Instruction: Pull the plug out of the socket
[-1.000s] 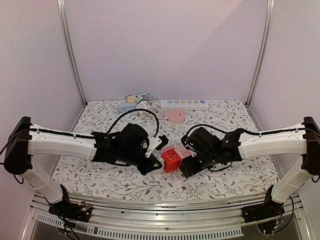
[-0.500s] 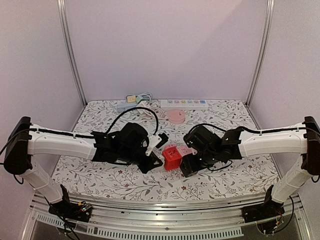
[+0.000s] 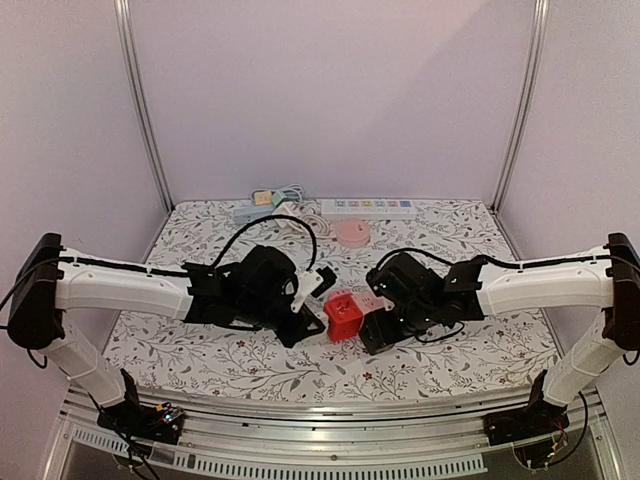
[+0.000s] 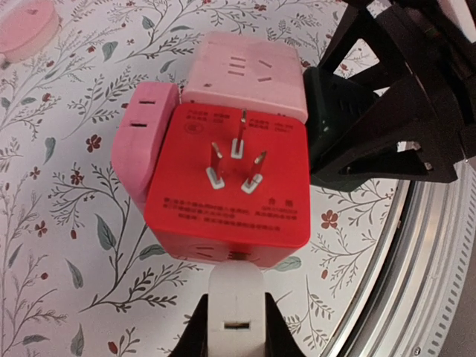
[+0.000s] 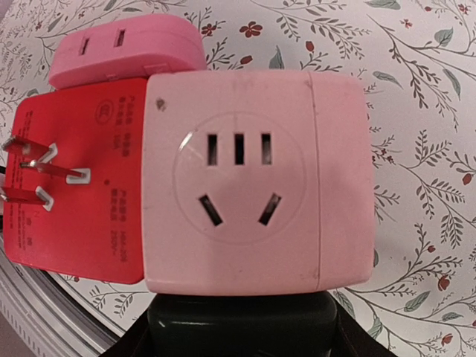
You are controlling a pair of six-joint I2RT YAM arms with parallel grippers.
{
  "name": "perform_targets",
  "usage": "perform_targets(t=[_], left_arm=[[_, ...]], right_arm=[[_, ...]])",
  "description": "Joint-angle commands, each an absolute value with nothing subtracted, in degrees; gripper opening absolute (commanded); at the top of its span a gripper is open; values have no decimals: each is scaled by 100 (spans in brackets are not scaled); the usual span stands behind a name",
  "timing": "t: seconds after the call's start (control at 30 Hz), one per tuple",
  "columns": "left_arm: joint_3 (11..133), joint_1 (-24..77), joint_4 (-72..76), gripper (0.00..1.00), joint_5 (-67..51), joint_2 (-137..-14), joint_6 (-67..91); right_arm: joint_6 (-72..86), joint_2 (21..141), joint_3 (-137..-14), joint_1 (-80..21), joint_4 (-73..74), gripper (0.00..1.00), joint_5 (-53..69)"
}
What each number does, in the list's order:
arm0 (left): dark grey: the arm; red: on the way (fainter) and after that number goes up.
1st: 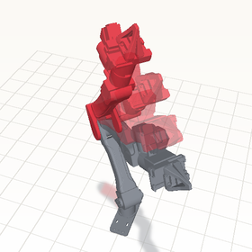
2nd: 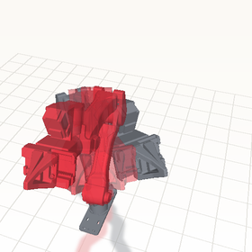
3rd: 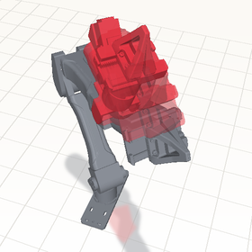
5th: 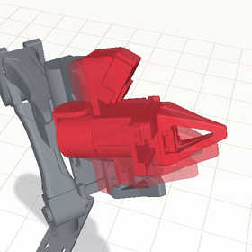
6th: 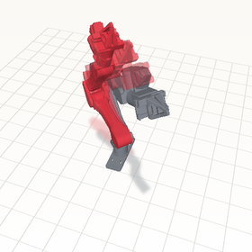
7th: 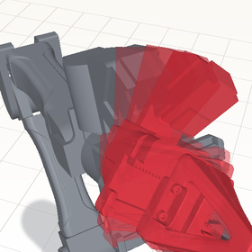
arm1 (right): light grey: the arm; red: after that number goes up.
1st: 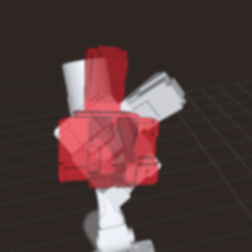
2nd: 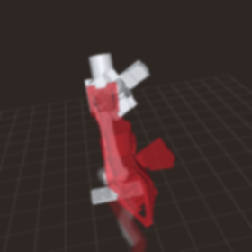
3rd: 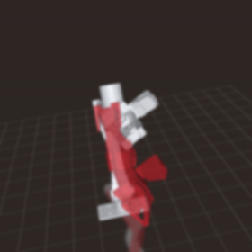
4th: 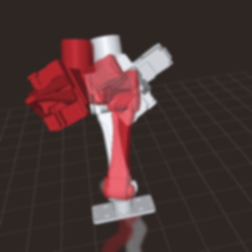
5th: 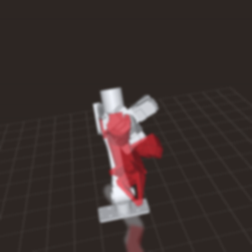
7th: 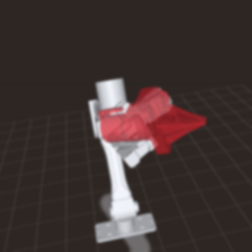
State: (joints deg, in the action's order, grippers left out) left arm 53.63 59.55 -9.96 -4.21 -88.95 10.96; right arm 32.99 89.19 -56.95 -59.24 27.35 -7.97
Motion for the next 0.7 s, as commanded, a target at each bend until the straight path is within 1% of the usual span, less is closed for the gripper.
perform_targets(t=[0.0, 0.37, 0.53, 0.67], left_arm=[[5362, 5836, -1153, 0, -498, -8702, 1204], [5345, 5820, -1151, 0, -530, -8693, 1201], [5320, 5819, -1158, 0, -539, -8660, 1202], [5301, 5821, -1154, 0, -541, -8649, 1211]], right_arm=[[2977, 8725, -5502, -5897, 2524, 44, -1371], [2637, 8646, -5299, -5966, 2241, 44, -1364], [2934, 8690, -5407, -5932, 2425, 44, -1664], [3256, 8769, -5590, -5804, 2669, 43, -1620]])
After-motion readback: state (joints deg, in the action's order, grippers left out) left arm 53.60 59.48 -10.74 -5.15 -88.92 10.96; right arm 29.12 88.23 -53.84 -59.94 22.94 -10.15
